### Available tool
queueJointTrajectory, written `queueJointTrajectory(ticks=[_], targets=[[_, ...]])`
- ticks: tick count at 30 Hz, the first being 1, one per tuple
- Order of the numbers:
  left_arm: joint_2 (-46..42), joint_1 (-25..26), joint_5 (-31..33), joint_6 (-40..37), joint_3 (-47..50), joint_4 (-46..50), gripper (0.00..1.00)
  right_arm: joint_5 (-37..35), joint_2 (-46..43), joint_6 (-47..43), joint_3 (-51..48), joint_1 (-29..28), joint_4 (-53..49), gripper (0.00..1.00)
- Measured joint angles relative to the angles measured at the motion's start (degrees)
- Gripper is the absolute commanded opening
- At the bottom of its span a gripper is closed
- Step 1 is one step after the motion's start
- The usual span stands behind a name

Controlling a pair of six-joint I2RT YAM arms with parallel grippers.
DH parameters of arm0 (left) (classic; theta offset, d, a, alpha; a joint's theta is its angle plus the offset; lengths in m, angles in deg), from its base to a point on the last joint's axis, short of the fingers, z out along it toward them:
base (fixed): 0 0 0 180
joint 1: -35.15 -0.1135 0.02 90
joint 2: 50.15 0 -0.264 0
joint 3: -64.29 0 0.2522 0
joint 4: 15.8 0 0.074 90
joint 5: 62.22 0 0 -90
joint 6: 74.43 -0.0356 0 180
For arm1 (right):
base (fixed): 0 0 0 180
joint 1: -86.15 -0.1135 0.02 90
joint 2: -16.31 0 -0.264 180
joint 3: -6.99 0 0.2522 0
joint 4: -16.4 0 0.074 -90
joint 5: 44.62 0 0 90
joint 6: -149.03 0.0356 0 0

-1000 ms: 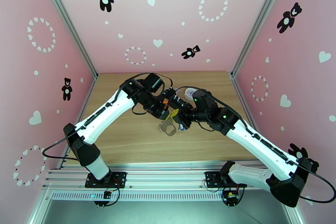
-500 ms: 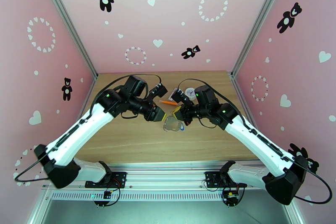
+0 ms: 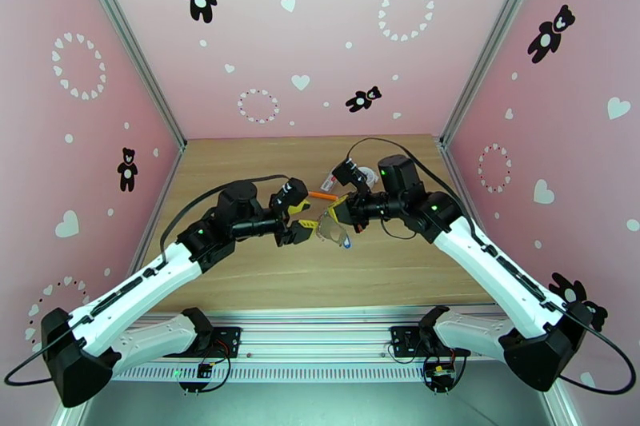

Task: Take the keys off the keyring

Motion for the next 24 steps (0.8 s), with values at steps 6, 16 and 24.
queueJointTrajectory(ticks=[6,16,24], targets=[[2.7,0.6,-1.8,-3.4,0.4,-4.7,0.6,1.4,-1.0,1.7,0.3,0.5,0.1,0.0],[4.4,0.7,-4.7,-5.0,1.4,-8.9,0.48,4.2,-1.7,3.0,1.0,1.6,0.5,0.0],[4.8,0.7,-4.5,-5.0,2.1,-11.2,0.37,5.4,-2.9,3.9,1.0,2.0,1.7,0.0]])
